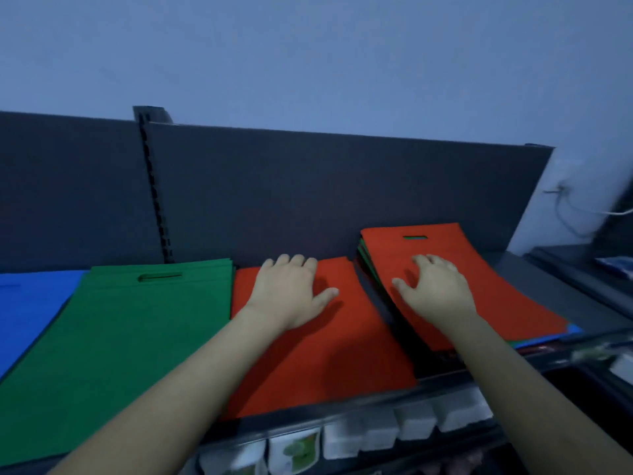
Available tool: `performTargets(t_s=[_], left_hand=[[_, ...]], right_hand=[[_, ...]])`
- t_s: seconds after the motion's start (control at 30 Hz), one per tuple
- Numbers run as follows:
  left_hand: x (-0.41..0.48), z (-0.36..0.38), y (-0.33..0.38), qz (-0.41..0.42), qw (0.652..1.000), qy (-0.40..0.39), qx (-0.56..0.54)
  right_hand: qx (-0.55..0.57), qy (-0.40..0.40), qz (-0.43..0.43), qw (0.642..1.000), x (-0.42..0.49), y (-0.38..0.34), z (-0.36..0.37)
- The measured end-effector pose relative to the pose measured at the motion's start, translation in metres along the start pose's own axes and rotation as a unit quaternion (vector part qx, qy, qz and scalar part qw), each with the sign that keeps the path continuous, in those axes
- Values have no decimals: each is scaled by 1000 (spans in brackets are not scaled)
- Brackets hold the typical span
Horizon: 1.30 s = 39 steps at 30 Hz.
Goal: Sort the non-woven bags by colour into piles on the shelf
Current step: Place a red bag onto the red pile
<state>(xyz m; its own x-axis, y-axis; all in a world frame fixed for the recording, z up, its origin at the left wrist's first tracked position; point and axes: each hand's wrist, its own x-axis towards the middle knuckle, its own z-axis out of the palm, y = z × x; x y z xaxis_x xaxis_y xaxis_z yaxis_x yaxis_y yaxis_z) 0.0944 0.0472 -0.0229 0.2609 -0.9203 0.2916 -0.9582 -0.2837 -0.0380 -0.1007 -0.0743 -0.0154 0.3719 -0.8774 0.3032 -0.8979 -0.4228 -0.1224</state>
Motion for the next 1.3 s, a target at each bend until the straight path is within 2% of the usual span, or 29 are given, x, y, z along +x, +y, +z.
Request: performTargets(t_s=[0.27, 0.37, 0.43, 0.5, 0.57, 0.7, 0.8, 0.87, 0.97, 1.03, 1.13, 1.2, 1.3], left_hand=[[71, 36, 123, -1, 999, -23, -34], [86, 47, 149, -12, 998, -43, -39], [94, 53, 158, -58, 992, -66, -90], [100, 59, 161, -130, 965, -88, -212], [105, 63, 161, -168, 928, -78, -323], [113, 70, 150, -227, 888, -16, -399], [114, 71, 139, -212, 875, 57, -431], [111, 68, 135, -195, 845, 111, -485], [106, 63, 131, -207, 789, 124, -564], [104, 65, 126, -215, 778, 116, -578], [100, 68, 120, -226, 779, 100, -576], [98, 69, 118, -229, 776, 97, -579], [93, 71, 118, -228, 757, 100, -604]], right_hand=[[-44, -96, 34, 994, 41, 117, 12], [-23, -139, 63, 988, 51, 143, 19], [19, -162, 99, 982, 57, 160, 21], [50, -166, 125, 977, 60, 174, 25], [45, -159, 126, 978, 59, 179, 32], [33, -157, 84, 983, 58, 171, 42], [85, -177, 79, 977, 59, 163, 38], [105, -186, 77, 974, 60, 157, 36], [131, -186, 65, 972, 62, 149, 34], [153, -179, 63, 970, 63, 145, 33], [173, -169, 76, 967, 66, 140, 30], [151, -155, 101, 971, 69, 141, 31], [100, -175, 113, 973, 66, 145, 33]])
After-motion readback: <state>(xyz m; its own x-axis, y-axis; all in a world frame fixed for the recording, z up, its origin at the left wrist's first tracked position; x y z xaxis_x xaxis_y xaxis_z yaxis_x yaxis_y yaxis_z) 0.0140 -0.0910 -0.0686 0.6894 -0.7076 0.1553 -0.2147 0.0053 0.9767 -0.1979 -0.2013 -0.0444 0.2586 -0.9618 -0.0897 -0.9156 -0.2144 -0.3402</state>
